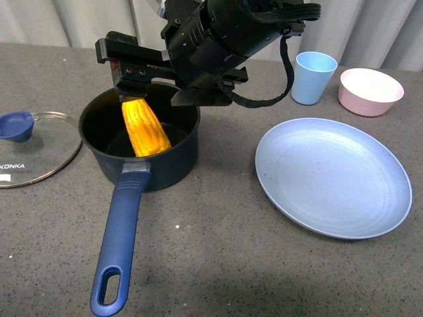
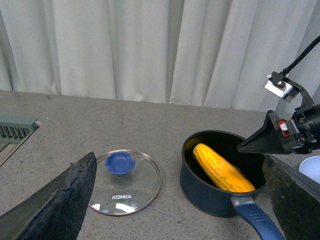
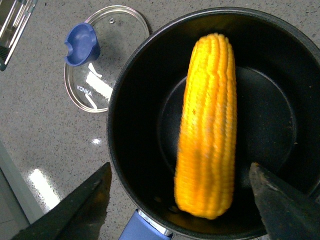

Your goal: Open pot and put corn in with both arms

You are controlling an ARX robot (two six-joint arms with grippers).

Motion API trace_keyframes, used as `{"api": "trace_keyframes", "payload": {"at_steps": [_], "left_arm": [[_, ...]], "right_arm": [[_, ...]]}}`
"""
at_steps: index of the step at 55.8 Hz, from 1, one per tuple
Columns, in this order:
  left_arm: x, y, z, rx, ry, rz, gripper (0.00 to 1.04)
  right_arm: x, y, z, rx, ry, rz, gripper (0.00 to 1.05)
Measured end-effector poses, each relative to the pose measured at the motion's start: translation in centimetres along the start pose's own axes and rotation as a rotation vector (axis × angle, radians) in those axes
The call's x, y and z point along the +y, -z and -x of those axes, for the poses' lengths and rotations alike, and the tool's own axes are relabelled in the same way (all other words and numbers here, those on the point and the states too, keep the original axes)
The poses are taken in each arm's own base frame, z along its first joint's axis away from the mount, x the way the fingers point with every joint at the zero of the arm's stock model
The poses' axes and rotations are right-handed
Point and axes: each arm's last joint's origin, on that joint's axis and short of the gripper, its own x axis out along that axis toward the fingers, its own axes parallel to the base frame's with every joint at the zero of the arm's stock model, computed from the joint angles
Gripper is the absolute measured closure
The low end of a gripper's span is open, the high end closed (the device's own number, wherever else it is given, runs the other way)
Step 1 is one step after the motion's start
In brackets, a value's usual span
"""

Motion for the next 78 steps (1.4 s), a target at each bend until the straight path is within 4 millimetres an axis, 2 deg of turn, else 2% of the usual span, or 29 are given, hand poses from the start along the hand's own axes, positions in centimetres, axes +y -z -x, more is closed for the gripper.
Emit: {"api": "trace_keyframes", "payload": {"at_steps": [5, 13, 17, 27, 34, 41, 48, 54, 71, 78], "left_arm": [[0.0, 0.0, 0.0, 0.0, 0.0, 0.0, 0.07], [0.0, 0.0, 0.0, 0.0, 0.0, 0.0, 0.07], [0.0, 0.0, 0.0, 0.0, 0.0, 0.0, 0.07], [0.0, 0.0, 0.0, 0.0, 0.0, 0.0, 0.07], [0.0, 0.0, 0.0, 0.0, 0.0, 0.0, 0.07], [0.0, 0.0, 0.0, 0.0, 0.0, 0.0, 0.07], [0.0, 0.0, 0.0, 0.0, 0.0, 0.0, 0.07], [0.0, 0.0, 0.0, 0.0, 0.0, 0.0, 0.07], [0.0, 0.0, 0.0, 0.0, 0.0, 0.0, 0.07], [0.0, 0.0, 0.0, 0.0, 0.0, 0.0, 0.07]], "right_arm": [[-0.1, -0.1, 0.0, -0.009, 0.002, 0.0, 0.07], [-0.3, 0.1, 0.8, -0.067, 0.02, 0.013, 0.09], [-0.5, 0.2, 2.4, -0.143, 0.048, 0.019, 0.09], [-1.2, 1.5, 8.4, -0.324, 0.175, 0.008, 0.09], [-1.7, 4.3, 12.2, -0.426, 0.315, 0.032, 0.09], [-2.5, 9.5, 16.3, -0.502, 0.474, 0.045, 0.09], [-3.0, 13.7, 19.8, -0.508, 0.597, 0.034, 0.09], [-3.0, 16.5, 22.2, -0.546, 0.656, 0.022, 0.09], [-3.6, 22.2, 24.3, -0.55, 0.8, 0.024, 0.09], [-3.7, 22.7, 24.5, -0.559, 0.817, 0.03, 0.09]]}}
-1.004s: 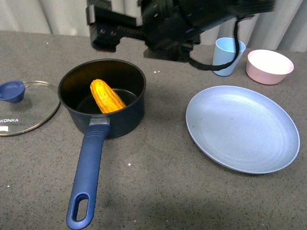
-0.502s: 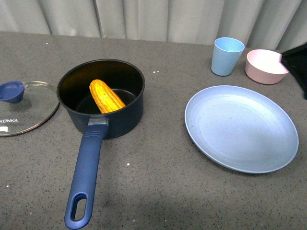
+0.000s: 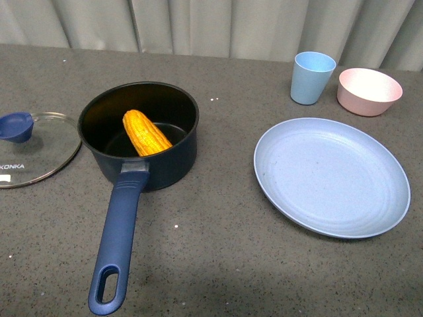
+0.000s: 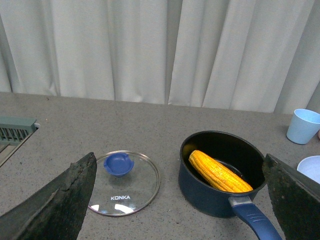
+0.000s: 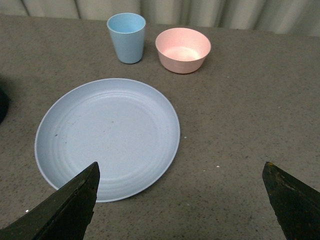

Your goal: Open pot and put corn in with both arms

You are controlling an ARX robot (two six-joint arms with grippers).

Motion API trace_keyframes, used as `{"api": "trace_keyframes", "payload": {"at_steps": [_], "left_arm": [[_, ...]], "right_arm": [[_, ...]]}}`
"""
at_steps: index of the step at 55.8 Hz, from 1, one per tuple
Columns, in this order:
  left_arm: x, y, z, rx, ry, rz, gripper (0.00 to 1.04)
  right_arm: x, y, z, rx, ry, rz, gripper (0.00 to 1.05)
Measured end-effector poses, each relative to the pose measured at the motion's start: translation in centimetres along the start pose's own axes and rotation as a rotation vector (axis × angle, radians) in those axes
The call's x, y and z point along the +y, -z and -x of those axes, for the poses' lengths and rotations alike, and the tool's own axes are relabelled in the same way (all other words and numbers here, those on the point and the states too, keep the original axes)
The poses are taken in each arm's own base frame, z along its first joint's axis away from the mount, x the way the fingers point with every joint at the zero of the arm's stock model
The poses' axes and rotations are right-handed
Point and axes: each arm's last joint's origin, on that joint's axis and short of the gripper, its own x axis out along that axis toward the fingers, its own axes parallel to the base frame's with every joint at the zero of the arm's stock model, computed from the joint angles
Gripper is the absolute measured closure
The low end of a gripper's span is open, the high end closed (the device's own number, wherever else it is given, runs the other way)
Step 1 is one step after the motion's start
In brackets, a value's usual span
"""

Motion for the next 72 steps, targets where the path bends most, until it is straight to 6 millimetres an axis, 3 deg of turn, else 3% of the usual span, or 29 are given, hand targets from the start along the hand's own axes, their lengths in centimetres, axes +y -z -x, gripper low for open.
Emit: {"api": "trace_keyframes", "payload": {"at_steps": [5, 15, 24, 32, 72], "left_arm": [[0.0, 0.0, 0.0, 0.0, 0.0, 0.0, 0.07], [0.0, 0.0, 0.0, 0.0, 0.0, 0.0, 0.07], [0.0, 0.0, 0.0, 0.0, 0.0, 0.0, 0.07], [0.0, 0.0, 0.0, 0.0, 0.0, 0.0, 0.07], [0.0, 0.0, 0.0, 0.0, 0.0, 0.0, 0.07]], "right_arm": [[0.0, 0.2, -0.2, -0.046, 0.001, -0.005, 0.13], [-0.7, -0.2, 1.0, -0.382, -0.007, -0.045, 0.43], [-1.6, -0.2, 1.8, -0.399, 0.014, -0.051, 0.7], [-1.6, -0.1, 2.5, -0.407, 0.008, -0.047, 1.04], [-1.6, 0.5, 4.1, -0.413, 0.007, -0.049, 1.04]]}}
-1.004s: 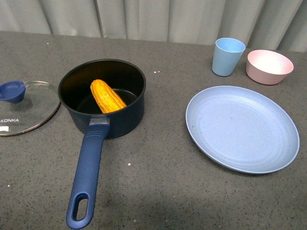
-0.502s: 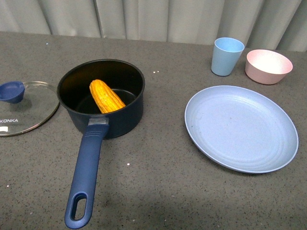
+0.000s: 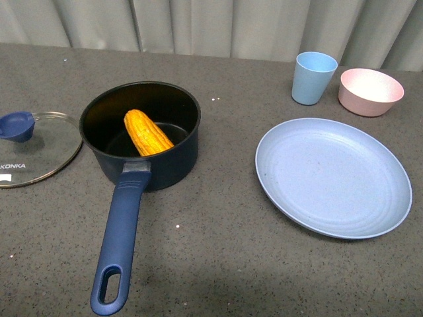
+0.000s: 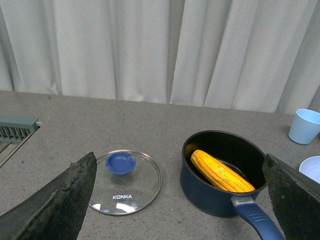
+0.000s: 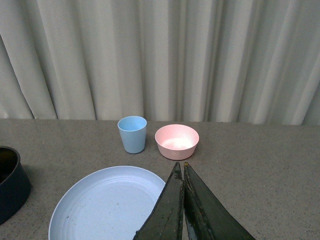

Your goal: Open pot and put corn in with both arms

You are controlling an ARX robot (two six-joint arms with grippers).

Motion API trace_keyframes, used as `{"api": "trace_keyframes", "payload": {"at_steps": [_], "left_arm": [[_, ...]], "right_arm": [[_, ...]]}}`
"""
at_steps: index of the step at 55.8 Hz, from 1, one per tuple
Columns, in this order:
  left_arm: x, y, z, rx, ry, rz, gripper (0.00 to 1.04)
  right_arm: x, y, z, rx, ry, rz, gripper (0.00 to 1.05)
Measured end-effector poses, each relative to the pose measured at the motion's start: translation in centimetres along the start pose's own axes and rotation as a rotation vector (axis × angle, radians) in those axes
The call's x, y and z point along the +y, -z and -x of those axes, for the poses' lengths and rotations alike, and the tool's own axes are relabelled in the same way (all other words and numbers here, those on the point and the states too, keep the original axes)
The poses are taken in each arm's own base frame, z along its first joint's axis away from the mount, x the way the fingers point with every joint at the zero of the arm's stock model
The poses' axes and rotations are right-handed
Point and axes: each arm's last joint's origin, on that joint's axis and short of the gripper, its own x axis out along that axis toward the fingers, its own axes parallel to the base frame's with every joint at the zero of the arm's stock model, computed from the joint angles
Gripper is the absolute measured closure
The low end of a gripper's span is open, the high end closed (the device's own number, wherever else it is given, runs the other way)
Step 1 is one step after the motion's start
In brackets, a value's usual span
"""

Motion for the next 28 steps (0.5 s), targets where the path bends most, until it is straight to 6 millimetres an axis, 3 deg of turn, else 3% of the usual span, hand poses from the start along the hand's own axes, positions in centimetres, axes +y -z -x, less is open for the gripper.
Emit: {"api": "trace_keyframes", "payload": {"at_steps": [19, 21, 28], "left_arm": [[0.0, 0.0, 0.0, 0.0, 0.0, 0.0, 0.07], [0.0, 0.0, 0.0, 0.0, 0.0, 0.0, 0.07], [0.0, 0.0, 0.0, 0.0, 0.0, 0.0, 0.07]], "right_arm": [[0.0, 0.3, 1.2, 0.006, -0.002, 0.001, 1.03], [0.0, 0.3, 1.2, 0.006, -0.002, 0.0, 0.99], [0.0, 0.3, 1.2, 0.006, -0.002, 0.0, 0.67]]}}
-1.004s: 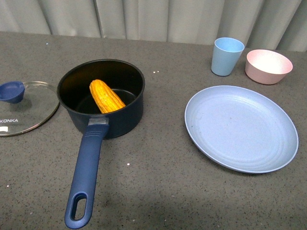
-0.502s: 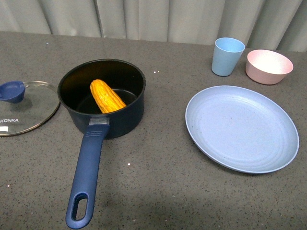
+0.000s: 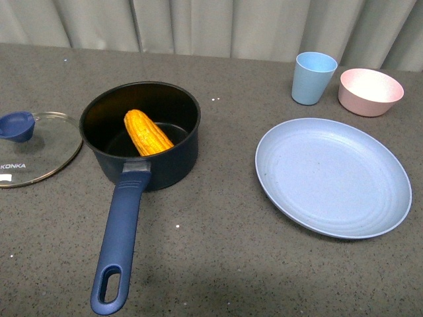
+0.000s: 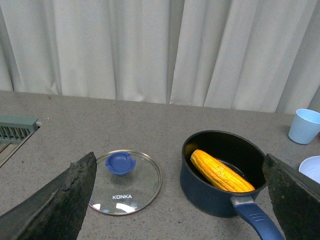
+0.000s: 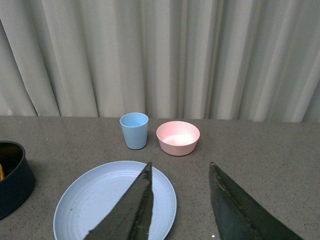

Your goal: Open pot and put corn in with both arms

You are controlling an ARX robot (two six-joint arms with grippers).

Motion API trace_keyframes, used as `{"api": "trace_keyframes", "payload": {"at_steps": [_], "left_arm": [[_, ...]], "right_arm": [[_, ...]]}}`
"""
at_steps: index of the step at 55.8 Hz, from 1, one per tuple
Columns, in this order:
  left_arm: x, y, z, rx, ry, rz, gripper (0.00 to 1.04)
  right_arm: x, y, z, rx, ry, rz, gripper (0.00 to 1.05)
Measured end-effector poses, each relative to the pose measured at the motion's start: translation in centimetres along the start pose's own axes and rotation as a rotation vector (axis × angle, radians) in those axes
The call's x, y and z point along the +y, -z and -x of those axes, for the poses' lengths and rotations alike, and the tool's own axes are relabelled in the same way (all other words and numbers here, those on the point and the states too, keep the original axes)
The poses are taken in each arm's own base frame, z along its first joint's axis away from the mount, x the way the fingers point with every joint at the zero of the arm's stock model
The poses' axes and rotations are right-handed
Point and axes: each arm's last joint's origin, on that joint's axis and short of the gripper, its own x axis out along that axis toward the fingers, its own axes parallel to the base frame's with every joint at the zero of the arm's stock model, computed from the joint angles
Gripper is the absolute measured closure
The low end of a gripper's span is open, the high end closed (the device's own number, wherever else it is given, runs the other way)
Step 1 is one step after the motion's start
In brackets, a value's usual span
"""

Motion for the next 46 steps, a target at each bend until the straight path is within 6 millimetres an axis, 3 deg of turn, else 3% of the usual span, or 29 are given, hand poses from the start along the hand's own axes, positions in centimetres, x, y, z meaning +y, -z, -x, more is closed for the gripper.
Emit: {"api": "trace_keyframes", "payload": {"at_steps": [8, 17, 46], "left_arm": [[0.0, 0.0, 0.0, 0.0, 0.0, 0.0, 0.07], [0.0, 0.0, 0.0, 0.0, 0.0, 0.0, 0.07], [0.0, 0.0, 0.0, 0.0, 0.0, 0.0, 0.07]], "right_arm": [[0.0, 0.0, 0.0, 0.0, 0.0, 0.0, 0.33], [0.0, 0.0, 0.0, 0.0, 0.0, 0.0, 0.08], [0.0, 0.0, 0.0, 0.0, 0.0, 0.0, 0.09]]}}
